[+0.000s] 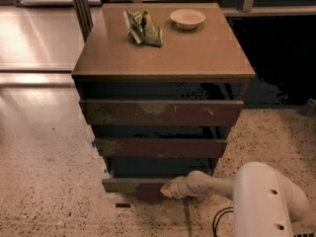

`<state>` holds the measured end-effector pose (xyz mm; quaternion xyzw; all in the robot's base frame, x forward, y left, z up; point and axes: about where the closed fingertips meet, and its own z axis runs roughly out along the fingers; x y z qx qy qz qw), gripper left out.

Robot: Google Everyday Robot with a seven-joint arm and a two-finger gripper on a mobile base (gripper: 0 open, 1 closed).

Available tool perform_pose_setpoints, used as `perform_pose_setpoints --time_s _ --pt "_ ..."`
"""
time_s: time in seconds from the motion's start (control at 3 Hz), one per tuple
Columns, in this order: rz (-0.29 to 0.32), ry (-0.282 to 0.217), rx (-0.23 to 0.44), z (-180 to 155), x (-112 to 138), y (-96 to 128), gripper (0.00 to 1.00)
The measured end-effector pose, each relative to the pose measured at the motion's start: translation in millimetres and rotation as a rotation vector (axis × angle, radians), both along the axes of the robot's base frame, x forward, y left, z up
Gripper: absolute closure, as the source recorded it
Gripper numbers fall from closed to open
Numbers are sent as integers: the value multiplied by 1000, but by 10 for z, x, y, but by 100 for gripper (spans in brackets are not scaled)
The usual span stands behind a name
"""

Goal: Close bottom drawer

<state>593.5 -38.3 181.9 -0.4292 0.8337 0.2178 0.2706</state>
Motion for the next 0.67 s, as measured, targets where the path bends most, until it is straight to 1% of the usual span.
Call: perform_pose_setpoints --time_s 0.33,0.67 --pt "-21 -32 -10 -57 306 1 100" --pt "-20 -34 -9 -55 312 8 100"
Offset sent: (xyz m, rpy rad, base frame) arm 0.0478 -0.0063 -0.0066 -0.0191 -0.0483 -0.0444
